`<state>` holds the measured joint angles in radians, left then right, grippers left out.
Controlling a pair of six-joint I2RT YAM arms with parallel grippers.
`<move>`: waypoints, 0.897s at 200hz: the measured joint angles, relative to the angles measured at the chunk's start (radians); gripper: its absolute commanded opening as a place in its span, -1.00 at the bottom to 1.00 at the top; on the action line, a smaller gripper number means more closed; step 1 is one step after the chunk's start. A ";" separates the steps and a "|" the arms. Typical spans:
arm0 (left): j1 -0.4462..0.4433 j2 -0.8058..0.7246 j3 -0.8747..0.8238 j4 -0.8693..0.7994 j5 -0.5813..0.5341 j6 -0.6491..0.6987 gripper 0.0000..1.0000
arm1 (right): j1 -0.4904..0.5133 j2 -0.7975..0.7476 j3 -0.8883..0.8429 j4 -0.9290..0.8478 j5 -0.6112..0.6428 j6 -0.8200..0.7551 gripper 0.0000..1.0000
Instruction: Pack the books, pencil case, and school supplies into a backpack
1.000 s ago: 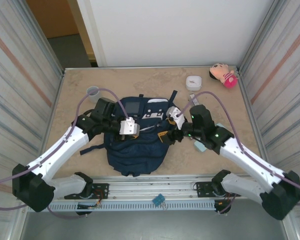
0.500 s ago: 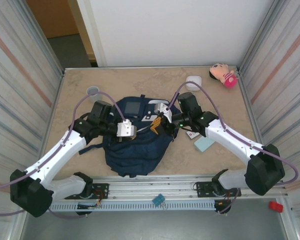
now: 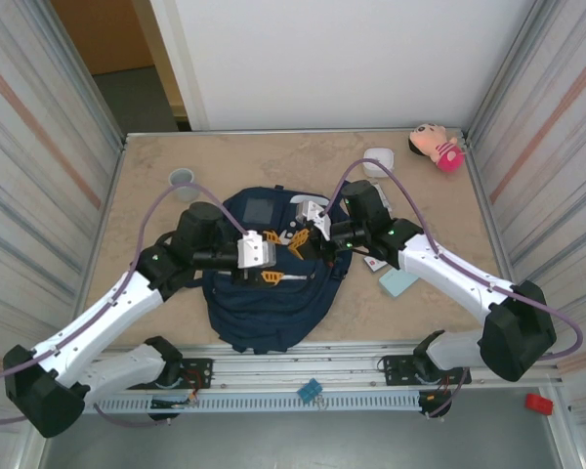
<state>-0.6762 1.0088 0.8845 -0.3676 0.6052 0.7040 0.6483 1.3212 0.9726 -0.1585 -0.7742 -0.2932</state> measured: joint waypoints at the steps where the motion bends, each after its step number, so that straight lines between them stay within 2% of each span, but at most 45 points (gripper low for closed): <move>1: -0.002 0.002 0.000 -0.002 -0.002 0.001 0.42 | 0.000 0.000 0.000 0.000 0.000 0.002 -0.75; 21: -0.077 0.042 0.000 -0.037 -0.092 0.002 0.51 | -0.013 -0.023 -0.022 0.015 0.010 0.036 -0.50; 49: -0.190 0.095 0.000 -0.055 -0.200 -0.012 0.58 | -0.060 -0.107 -0.109 0.037 0.020 0.088 -0.28; 83: -0.236 0.182 -0.001 -0.028 -0.306 -0.051 0.60 | -0.106 -0.206 -0.198 0.035 0.042 0.136 -0.12; 90: -0.236 0.205 -0.001 -0.021 -0.327 -0.055 0.51 | -0.114 -0.224 -0.213 0.035 0.045 0.144 -0.09; 106: -0.236 0.257 -0.005 -0.004 -0.365 -0.068 0.13 | -0.137 -0.269 -0.249 0.033 0.049 0.159 -0.01; 134: -0.251 0.302 -0.012 0.012 -0.380 -0.082 -0.34 | -0.199 -0.346 -0.300 0.022 0.067 0.191 0.18; 146: -0.251 0.301 -0.013 0.020 -0.387 -0.077 -0.70 | -0.237 -0.370 -0.317 0.018 0.071 0.211 0.31; 154: -0.251 0.298 -0.013 0.029 -0.392 -0.077 -0.86 | -0.262 -0.376 -0.322 0.013 0.072 0.225 0.40; 166: -0.248 0.280 -0.021 0.050 -0.393 -0.072 -1.00 | -0.299 -0.371 -0.323 -0.003 0.071 0.239 0.47; 179: -0.241 0.239 -0.049 0.081 -0.390 -0.077 -1.00 | -0.332 -0.348 -0.320 -0.024 0.065 0.251 0.55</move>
<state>-0.9169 1.2480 0.8352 -0.2863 0.2153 0.6266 0.3168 0.9733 0.6525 -0.1825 -0.7094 -0.0422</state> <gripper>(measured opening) 0.062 0.747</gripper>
